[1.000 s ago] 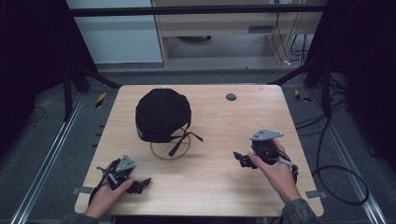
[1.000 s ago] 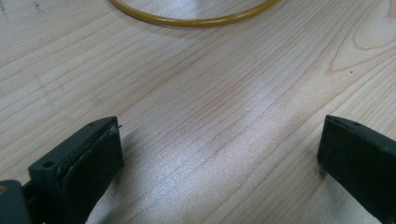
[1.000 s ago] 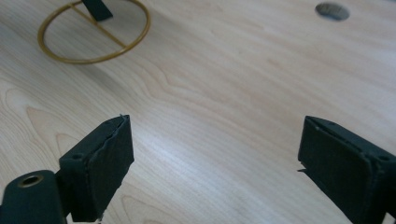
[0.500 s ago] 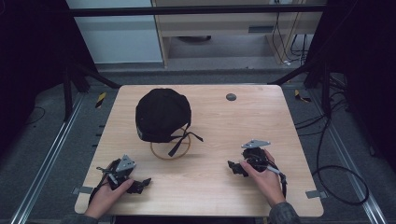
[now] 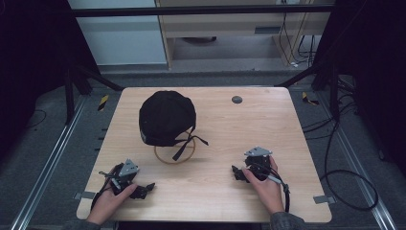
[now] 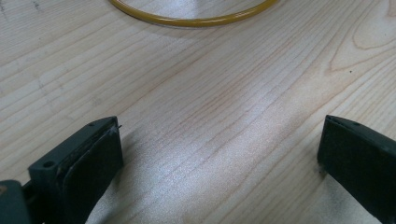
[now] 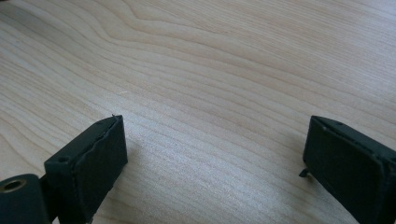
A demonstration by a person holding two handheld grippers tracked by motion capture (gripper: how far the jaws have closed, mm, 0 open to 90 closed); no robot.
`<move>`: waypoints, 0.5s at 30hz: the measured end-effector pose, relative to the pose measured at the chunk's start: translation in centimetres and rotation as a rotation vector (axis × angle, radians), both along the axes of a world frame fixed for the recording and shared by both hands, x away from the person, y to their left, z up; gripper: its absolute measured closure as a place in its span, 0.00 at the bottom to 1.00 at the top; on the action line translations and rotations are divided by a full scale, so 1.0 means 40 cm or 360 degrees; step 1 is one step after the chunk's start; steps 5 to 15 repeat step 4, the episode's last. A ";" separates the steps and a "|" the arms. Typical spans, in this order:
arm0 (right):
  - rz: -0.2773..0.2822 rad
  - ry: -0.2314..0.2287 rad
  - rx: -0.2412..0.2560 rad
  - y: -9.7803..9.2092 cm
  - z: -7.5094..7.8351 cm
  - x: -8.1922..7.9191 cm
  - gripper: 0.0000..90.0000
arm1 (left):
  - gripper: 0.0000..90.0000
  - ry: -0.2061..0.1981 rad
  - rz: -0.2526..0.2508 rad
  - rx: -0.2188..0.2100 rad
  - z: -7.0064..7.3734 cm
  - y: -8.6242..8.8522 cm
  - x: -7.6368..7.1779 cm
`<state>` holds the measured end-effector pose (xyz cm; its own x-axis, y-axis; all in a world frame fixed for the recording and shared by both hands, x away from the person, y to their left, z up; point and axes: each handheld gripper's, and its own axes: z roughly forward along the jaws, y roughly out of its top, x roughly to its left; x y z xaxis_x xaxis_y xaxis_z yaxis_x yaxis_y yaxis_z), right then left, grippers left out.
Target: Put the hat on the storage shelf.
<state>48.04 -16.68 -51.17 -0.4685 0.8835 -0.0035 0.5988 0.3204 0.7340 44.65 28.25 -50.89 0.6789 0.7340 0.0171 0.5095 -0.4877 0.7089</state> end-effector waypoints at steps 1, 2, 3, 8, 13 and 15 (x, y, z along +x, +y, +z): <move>-0.0007 0.0002 0.0001 0.000 0.000 -0.002 0.07 | 0.00 0.0000 0.0000 0.0000 0.000 0.000 0.000; -0.0017 0.0002 -0.0001 0.000 0.000 -0.004 0.07 | 0.00 -0.0001 0.0000 -0.0002 0.000 0.000 0.000; -0.0024 0.0000 -0.0005 -0.001 0.000 -0.006 0.07 | 0.00 0.0000 0.0000 -0.0001 0.000 0.000 0.000; -0.0025 -0.0002 -0.0003 -0.001 0.000 -0.007 0.07 | 0.00 0.0000 -0.0001 -0.0002 0.000 0.000 0.000; -0.0025 -0.0002 -0.0003 -0.001 0.000 -0.007 0.07 | 0.00 0.0000 -0.0001 -0.0002 0.000 0.000 0.000; -0.0025 -0.0002 -0.0003 -0.001 0.000 -0.007 0.07 | 0.00 0.0000 -0.0001 -0.0002 0.000 0.000 0.000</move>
